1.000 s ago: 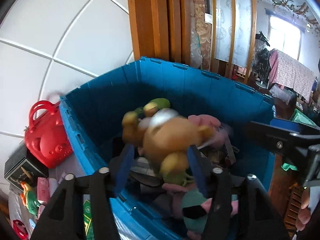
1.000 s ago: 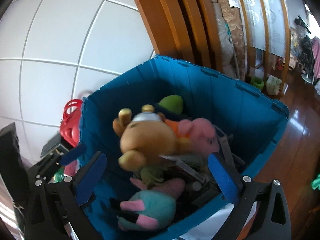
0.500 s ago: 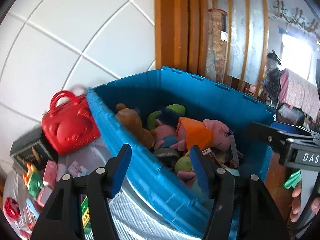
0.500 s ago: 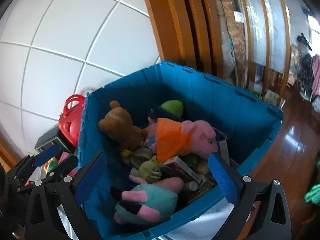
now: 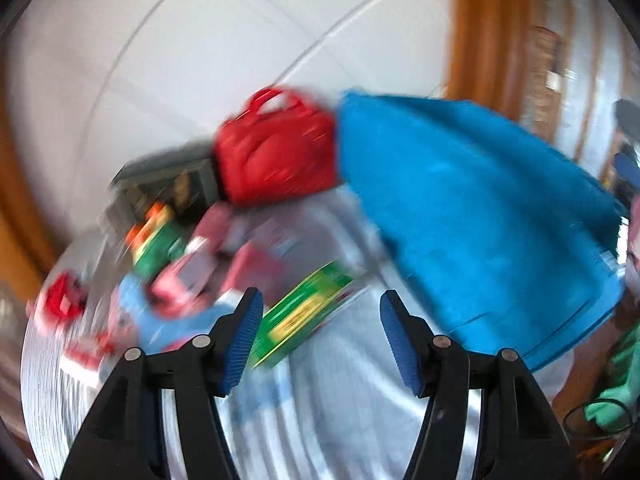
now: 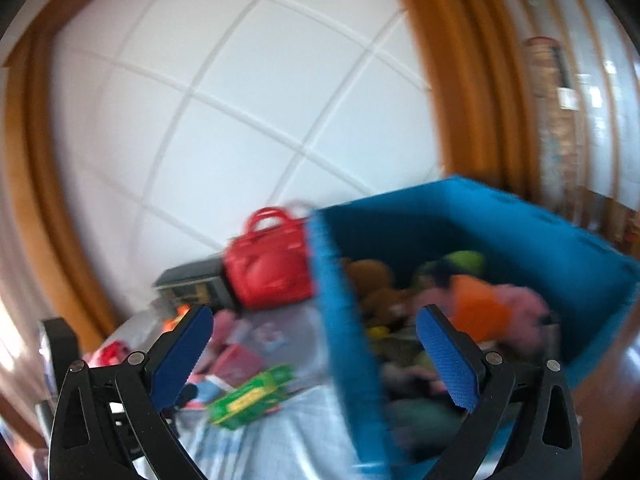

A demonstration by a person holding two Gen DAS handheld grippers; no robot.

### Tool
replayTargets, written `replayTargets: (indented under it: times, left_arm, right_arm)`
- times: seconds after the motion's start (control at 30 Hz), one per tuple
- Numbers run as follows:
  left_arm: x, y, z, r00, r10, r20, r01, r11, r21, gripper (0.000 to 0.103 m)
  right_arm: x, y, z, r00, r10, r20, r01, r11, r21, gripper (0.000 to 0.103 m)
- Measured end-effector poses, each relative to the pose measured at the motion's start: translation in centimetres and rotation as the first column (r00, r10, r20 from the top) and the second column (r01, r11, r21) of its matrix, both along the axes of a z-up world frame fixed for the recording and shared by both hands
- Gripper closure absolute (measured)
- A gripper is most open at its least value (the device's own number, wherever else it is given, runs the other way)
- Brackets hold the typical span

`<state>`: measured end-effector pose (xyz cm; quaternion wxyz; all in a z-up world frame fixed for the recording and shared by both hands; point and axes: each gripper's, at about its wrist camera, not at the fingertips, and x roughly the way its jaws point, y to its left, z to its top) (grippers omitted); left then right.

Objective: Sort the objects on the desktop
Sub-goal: 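Move both tools back over the pile on the bed, then grasp the pink tissue pack with the left tool while the right grasps the green medicine box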

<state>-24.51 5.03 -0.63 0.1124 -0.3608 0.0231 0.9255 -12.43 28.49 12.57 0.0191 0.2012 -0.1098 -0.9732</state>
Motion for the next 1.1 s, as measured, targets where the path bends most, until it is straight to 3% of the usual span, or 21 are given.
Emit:
replayTargets:
  times: [0.1,0.2,0.3,0.4,0.53,0.77,0.87,0.9,1.0,1.1]
  left_arm:
    - [-0.2,-7.8,-2.8,0.989,0.134,0.060,-0.134,0.991,-0.007,0.043]
    - [-1.0,-14.2,-5.0,0.954,0.272,0.123,-0.270,0.962,-0.037,0.043]
    - [-2.2,-21.8,-7.9,0.879,0.431,0.206,-0.433,0.901,-0.039,0.043]
    - [-3.0,-27.2,-10.5,0.802,0.522,0.289,-0.540,0.841,-0.020,0.043]
    - [-4.1,-33.4,-12.9,0.683,0.631,0.368,-0.675,0.738,-0.013,0.043]
    - [-8.9,-36.3,-15.5,0.556,0.692,0.460,-0.778,0.628,-0.006,0.043]
    - [-11.1,-36.2,-17.3,0.504,0.702,0.504,-0.802,0.597,-0.029,0.043]
    - [-11.6,-36.0,-17.7,0.492,0.710,0.504,-0.805,0.591,-0.046,0.042]
    - [-12.8,-35.2,-18.9,0.495,0.719,0.488,-0.797,0.600,-0.076,0.032]
    - [-13.2,-35.2,-19.6,0.516,0.703,0.489,-0.779,0.623,-0.073,0.028]
  right_arm:
    - [-2.1,-4.0,-1.4,0.998,0.049,0.033,-0.050,0.999,0.020,0.000]
    - [-4.8,-7.2,-4.2,0.990,0.081,0.119,-0.083,0.996,0.014,0.000]
    - [-7.8,-9.4,-7.8,0.968,0.099,0.229,-0.104,0.995,0.008,0.000]
    - [-11.2,-10.3,-12.4,0.923,0.087,0.374,-0.092,0.996,-0.007,0.000]
    - [-14.2,-10.8,-17.5,0.863,0.052,0.503,-0.064,0.998,0.007,0.000]
    - [-18.0,-11.7,-21.6,0.808,0.090,0.583,-0.084,0.996,-0.037,0.000]
    - [-19.9,-11.6,-22.9,0.789,0.093,0.607,-0.072,0.996,-0.060,0.000]
    - [-20.5,-11.3,-23.5,0.782,0.091,0.616,-0.061,0.996,-0.070,0.000]
    - [-21.9,-10.8,-25.0,0.752,0.083,0.654,-0.024,0.995,-0.099,0.000]
    - [-22.7,-11.2,-26.4,0.721,0.083,0.688,-0.017,0.995,-0.102,0.000]
